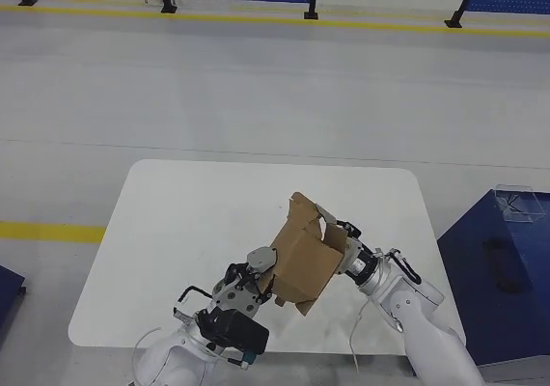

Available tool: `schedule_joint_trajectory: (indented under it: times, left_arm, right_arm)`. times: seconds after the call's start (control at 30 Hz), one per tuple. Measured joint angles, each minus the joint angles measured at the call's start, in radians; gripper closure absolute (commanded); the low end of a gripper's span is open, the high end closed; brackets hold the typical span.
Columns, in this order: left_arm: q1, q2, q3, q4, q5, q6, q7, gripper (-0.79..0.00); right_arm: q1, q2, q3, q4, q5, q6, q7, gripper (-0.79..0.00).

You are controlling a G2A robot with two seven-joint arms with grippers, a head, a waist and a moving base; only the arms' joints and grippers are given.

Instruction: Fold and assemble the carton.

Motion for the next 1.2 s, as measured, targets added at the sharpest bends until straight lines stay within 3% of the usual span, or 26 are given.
schedule_joint_trajectory:
  times: [0.13, 0.27, 0.47, 0.63, 0.8, 0.93, 1.2]
  left_arm:
    - [0.012, -0.001, -0.014, -0.039, -0.046, -0.029, -0.032, 0.000]
    - [0.017, -0.002, -0.051, -0.069, -0.164, -0.092, -0.086, 0.000]
    - [0.001, -0.011, -0.112, -0.072, -0.564, -0.231, -0.217, 0.000]
    - [-0.049, -0.015, -0.160, -0.026, -0.940, -0.357, -0.440, 0.000]
    - [-0.106, -0.019, -0.174, 0.038, -1.340, -0.432, -0.680, 0.000]
    - [-0.154, -0.020, -0.177, 0.104, -1.638, -0.449, -0.846, 0.000]
    - [-0.244, -0.025, -0.139, 0.257, -2.199, -0.393, -1.202, 0.000]
  right_arm:
    - [-0.005, 0.007, 0.014, -0.003, -0.088, -0.044, 0.007, -0.785]
    - [-0.015, 0.024, 0.074, 0.015, -0.240, -0.095, 0.097, -0.785]
    - [-0.055, 0.060, 0.231, -0.026, -0.320, -0.089, 0.338, -0.785]
    - [-0.112, 0.080, 0.402, -0.131, -0.194, -0.007, 0.491, -0.785]
    - [-0.152, 0.086, 0.481, -0.235, -0.104, 0.041, 0.485, -0.785]
    - [-0.161, 0.084, 0.474, -0.276, -0.116, -0.013, 0.415, -0.785]
    - [-0.160, 0.083, 0.474, -0.275, -0.116, -0.008, 0.418, -0.785]
